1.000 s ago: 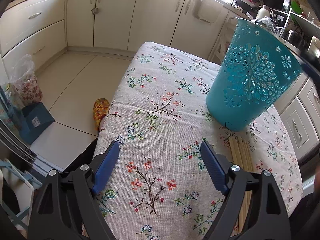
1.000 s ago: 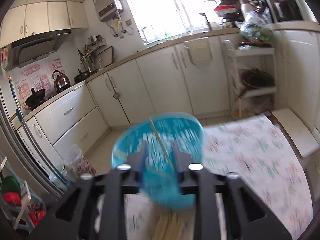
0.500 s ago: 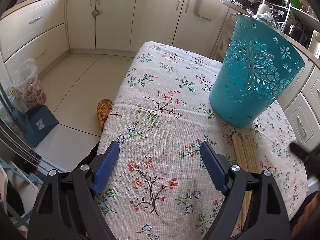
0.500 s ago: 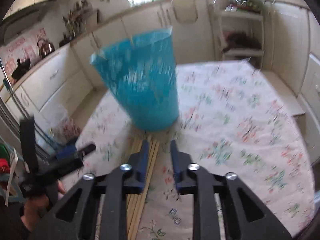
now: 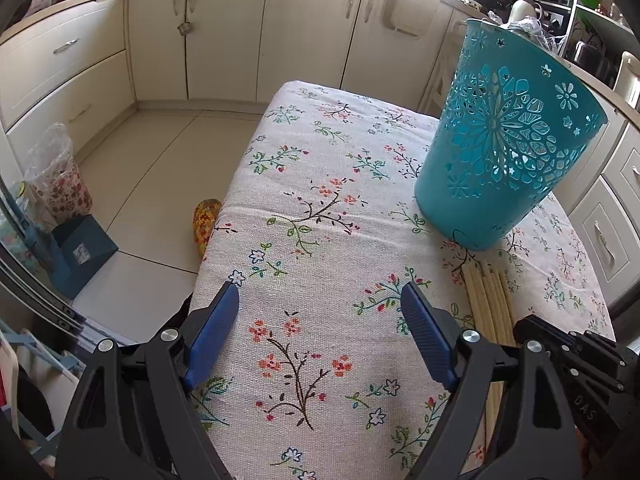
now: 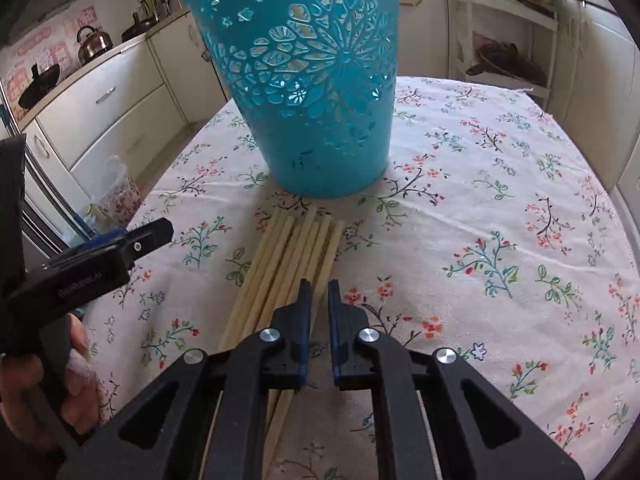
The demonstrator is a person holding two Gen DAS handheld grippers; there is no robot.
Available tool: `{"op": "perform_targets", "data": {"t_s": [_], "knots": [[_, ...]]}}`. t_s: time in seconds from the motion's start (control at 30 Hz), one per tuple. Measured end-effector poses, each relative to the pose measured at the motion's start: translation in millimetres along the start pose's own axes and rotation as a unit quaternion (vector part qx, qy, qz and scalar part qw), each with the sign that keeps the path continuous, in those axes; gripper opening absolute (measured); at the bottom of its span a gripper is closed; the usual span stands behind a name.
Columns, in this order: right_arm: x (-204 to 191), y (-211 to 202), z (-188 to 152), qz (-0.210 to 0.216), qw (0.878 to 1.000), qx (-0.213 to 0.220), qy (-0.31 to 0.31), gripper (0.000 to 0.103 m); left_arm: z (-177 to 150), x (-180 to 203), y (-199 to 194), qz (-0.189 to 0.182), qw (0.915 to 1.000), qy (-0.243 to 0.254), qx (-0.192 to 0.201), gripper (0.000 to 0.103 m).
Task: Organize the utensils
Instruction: 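Lower the left gripper to the stick bundle and grasp one stick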
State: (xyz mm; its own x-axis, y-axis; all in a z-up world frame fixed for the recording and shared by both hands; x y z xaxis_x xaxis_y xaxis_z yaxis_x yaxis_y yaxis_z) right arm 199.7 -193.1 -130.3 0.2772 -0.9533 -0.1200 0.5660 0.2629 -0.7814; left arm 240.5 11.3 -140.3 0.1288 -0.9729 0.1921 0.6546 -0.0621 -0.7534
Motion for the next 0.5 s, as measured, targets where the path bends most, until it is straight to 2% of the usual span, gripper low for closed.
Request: {"op": "perform_targets", "data": {"t_s": [0.03,0.13,0.3,0.37,0.5], "knots": [[0.4,0.3,-0.3,-0.011,1.0,-0.003,-0.006,0.008,-0.1,0.4,-0.1,0.001,1.0,0.001,0.0,0.079],[4.0,-1.2,0.0,-0.008,1.0,-0.003,-0.001,0.008,-0.7,11.1,-2.7,0.007,0.9997,0.025,-0.002,0.079],[13.8,-3.5,-1.7,-0.002,1.0,-0.004,0.015,0.007,-6.7,48.4,-2.8,-0.013,0.9971,0.071,-0.024,0.079],[17.9,-3.5,-1.5,0.003,1.0,-0.005,0.024,0.007,-10.2,66.3,1.9,0.001,0.9946,0.1,-0.028,0.079],[20.9,-1.8,-0.7,0.009,0.999,-0.006,0.035,0.007,-14.5,78.9,14.9,0.022,0.9924,0.112,-0.046,0.077]]}}
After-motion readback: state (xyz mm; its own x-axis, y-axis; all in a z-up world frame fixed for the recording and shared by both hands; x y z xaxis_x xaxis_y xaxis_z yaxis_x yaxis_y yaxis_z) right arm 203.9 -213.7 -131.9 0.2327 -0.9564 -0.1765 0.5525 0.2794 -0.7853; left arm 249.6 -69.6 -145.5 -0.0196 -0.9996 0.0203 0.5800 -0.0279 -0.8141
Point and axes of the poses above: each gripper's, at about its wrist camera, not at the fingertips, and y roughly the way its jaws point, x to its right, z to its top, the point moved 1 cm from there along y, roughly the way its jaws point, and after that the axes turned 3 degrees about -y, right-handed, at the moved point
